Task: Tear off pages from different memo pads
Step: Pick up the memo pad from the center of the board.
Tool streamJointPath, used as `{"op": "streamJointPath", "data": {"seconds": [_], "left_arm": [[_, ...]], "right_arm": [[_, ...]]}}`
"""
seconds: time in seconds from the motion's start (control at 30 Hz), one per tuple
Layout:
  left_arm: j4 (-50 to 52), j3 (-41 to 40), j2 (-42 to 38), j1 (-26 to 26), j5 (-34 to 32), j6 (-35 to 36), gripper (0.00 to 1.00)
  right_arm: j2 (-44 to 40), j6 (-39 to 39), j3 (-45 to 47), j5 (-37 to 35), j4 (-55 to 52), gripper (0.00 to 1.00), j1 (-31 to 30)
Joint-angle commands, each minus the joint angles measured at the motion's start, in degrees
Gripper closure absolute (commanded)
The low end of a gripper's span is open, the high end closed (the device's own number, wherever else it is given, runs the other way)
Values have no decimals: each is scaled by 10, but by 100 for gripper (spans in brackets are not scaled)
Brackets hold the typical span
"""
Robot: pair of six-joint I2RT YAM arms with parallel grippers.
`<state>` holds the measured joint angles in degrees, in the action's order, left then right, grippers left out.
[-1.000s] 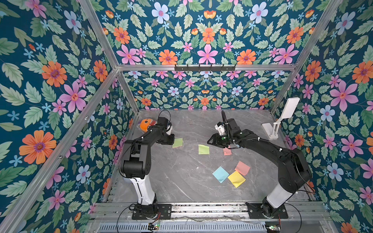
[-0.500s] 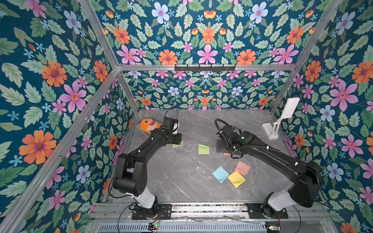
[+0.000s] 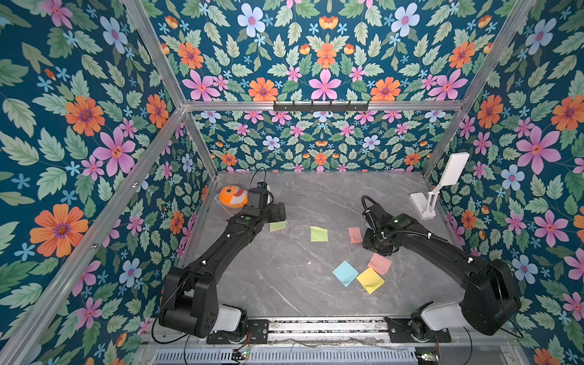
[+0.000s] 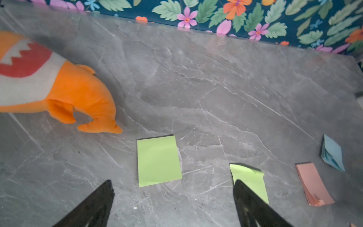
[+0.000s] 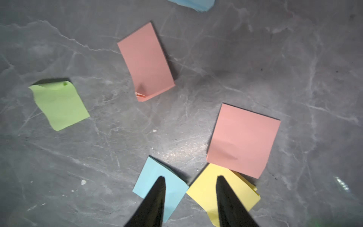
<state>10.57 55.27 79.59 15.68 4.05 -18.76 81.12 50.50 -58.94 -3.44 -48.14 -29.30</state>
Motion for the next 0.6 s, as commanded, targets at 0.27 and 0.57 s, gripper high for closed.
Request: {"op": "streamJointPath", "data": {"seconds": [0.27, 0.57], "left_arm": [[-35, -63, -18, 71, 97, -74, 16], [-159, -165, 3, 309, 76, -172, 22]], "right_arm": [[-13, -7, 83, 134, 73, 54, -38], [18, -117, 94, 220, 134, 40, 8]]}}
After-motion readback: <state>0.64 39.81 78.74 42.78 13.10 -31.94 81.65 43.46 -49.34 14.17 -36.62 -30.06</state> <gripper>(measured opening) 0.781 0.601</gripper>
